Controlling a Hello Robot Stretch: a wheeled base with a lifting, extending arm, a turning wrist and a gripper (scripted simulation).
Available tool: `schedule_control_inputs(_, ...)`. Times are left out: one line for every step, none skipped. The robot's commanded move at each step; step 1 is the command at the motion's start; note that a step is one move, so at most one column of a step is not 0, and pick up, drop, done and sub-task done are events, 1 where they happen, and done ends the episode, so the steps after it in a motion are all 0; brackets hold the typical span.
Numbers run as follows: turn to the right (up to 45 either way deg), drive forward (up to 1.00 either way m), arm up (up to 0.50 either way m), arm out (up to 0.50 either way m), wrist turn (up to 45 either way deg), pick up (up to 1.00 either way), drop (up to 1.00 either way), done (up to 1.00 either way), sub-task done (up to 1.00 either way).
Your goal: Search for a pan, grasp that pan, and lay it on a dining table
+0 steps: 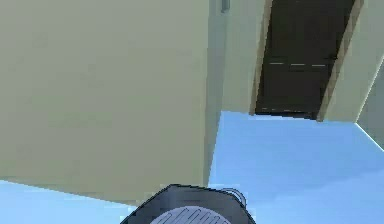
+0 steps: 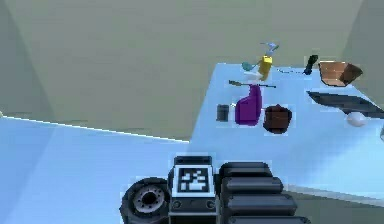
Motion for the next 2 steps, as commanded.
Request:
schedule_control_inputs(-45.0,0.0,0.0,0.0,0.0,0.0,0.0,0.0,0.0)
schedule_control_inputs(-30.0,0.0,0.0,0.0,0.0,0.0,0.0,0.0,0.0)
